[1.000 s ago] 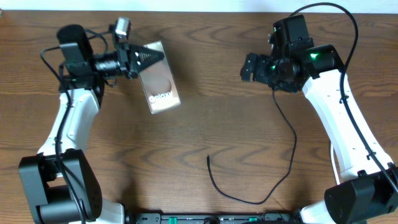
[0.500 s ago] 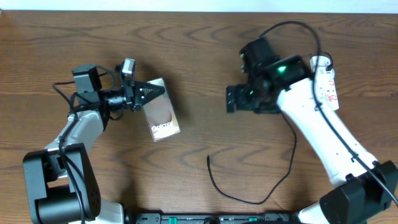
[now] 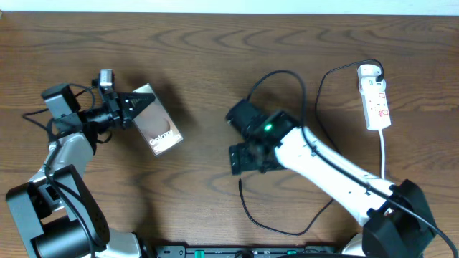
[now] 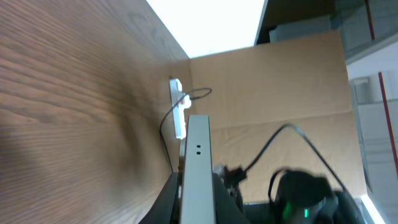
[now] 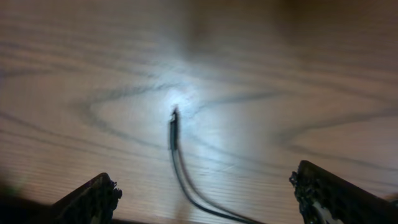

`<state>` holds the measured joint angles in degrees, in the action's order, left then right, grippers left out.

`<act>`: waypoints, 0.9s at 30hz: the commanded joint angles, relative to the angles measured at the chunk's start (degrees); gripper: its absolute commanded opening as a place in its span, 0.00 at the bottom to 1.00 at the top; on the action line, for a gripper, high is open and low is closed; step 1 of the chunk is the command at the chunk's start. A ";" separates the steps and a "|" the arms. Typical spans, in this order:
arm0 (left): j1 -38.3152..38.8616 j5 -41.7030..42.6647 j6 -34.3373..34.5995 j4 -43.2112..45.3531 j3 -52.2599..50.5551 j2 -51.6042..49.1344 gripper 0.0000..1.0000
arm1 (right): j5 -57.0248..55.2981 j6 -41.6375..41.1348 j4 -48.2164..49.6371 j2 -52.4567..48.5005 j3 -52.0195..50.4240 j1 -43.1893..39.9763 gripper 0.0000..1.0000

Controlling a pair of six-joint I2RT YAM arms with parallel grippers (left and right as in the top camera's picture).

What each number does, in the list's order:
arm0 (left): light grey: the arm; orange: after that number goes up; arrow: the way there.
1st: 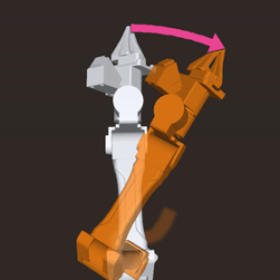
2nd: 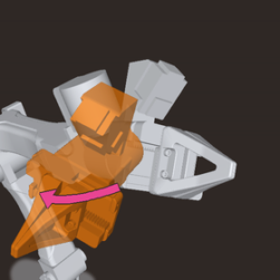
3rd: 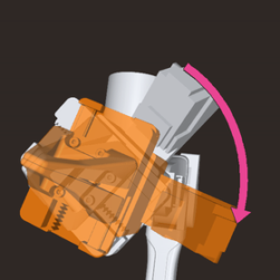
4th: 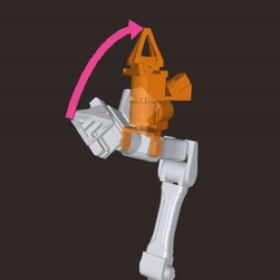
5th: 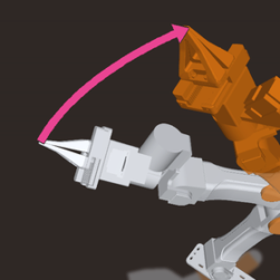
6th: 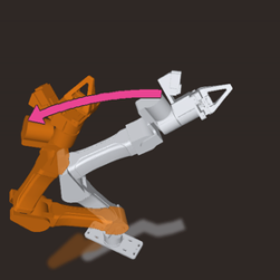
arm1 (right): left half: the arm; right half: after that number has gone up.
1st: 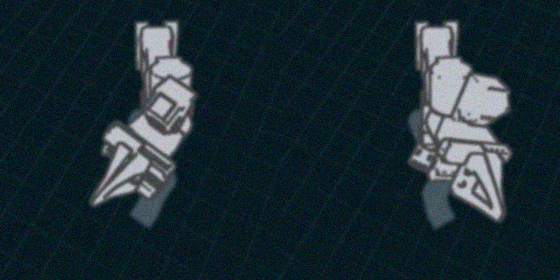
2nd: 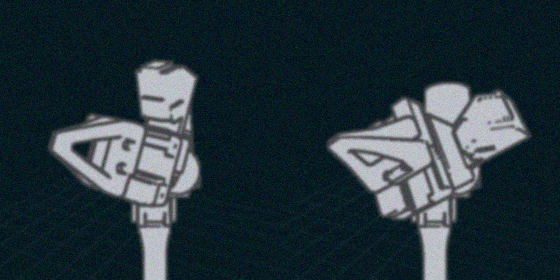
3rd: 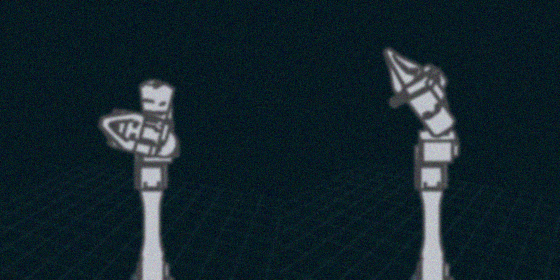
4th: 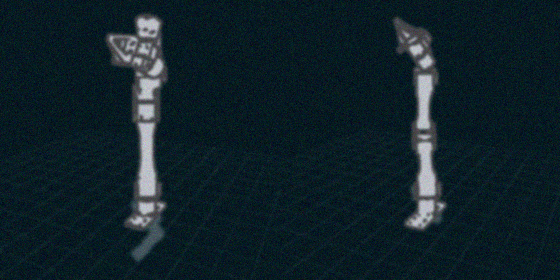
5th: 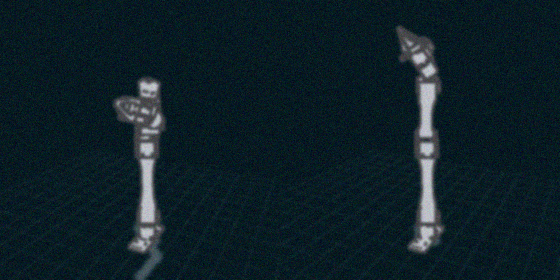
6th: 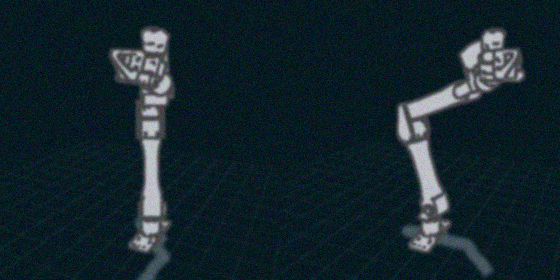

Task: Plug charger to phone and switch on socket
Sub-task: 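Move the right gripper down to the black cable's plug on the table, then close the right gripper on the black cable's USB-C plug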

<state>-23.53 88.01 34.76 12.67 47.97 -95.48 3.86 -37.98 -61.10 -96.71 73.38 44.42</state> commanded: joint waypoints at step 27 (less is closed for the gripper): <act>-1.86 2.14 1.95 0.22 0.11 0.07 0.07 | -2.25 -8.74 5.35 -14.23 -3.76 9.51 0.50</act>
<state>-25.08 88.03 36.03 12.69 47.97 -95.48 2.68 -46.26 -56.01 -110.96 69.65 52.42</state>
